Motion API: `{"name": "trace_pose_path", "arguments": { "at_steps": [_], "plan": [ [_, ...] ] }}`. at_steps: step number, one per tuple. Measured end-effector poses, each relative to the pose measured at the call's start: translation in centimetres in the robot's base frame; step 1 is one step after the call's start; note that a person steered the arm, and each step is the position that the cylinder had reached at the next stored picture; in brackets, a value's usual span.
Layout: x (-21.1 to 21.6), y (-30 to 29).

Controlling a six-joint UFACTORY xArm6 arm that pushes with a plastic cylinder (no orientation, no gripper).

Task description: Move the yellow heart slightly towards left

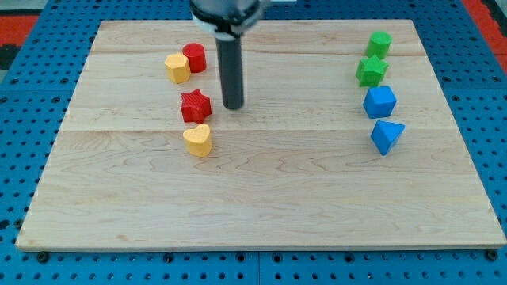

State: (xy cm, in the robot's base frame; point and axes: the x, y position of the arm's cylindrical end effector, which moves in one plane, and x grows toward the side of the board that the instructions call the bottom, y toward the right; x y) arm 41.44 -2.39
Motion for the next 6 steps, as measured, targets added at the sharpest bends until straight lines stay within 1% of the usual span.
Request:
{"name": "trace_pose_path", "arguments": {
  "at_steps": [2, 3, 4, 6],
  "plan": [
    [4.6, -1.9],
    [5.3, -1.9],
    [5.3, -4.2],
    [5.3, -5.0]
  ]
}}
